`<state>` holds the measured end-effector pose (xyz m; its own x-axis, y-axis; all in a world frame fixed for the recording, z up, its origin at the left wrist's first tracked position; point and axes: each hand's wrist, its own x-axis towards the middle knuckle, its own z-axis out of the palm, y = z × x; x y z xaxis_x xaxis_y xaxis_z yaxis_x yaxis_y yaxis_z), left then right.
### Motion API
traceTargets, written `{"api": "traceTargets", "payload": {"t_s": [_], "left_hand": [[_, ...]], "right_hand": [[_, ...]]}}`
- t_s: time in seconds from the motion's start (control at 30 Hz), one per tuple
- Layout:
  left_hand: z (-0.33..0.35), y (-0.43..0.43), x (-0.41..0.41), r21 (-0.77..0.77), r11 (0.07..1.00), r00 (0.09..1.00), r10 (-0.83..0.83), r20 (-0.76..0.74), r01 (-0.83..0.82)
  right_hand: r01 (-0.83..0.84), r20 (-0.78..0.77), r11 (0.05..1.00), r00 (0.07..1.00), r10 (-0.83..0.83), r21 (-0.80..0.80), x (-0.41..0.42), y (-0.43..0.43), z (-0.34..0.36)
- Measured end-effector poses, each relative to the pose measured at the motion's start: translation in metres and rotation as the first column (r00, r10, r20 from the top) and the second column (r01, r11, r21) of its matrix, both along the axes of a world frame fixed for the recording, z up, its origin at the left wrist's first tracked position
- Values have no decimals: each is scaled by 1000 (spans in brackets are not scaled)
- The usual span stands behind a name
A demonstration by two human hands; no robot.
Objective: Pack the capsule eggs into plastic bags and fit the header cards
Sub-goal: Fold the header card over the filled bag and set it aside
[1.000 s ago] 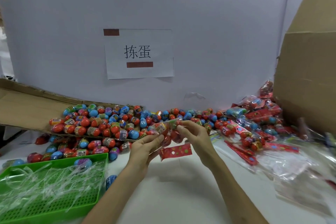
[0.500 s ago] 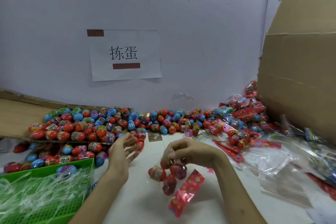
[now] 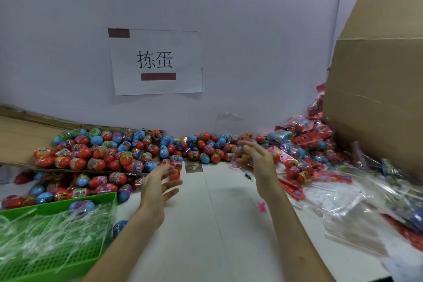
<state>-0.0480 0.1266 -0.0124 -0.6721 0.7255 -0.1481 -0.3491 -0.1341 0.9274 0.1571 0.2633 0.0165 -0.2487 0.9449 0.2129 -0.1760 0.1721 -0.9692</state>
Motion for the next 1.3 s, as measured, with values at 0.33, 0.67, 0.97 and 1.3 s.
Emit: {"api": "traceTargets", "payload": {"t_s": [0.33,0.67,0.97,1.3], "left_hand": [[-15,1,-13,-238,923,424,-93,-901,-303],[-33,6,-27,-469,783,178,-436,-882,-409],[-29,2,-22,-400,818,170,-363,-916,-413],[-27,2,-20,-436,811,193,-391,-900,-390]], "right_hand": [[-100,572,966,819,-56,237,-18,-12,-14],[240,878,934,342,-335,263,1,15,-36],[216,902,935,272,-334,281,7,19,-44],[195,769,925,514,-379,326,0,15,-43]]}}
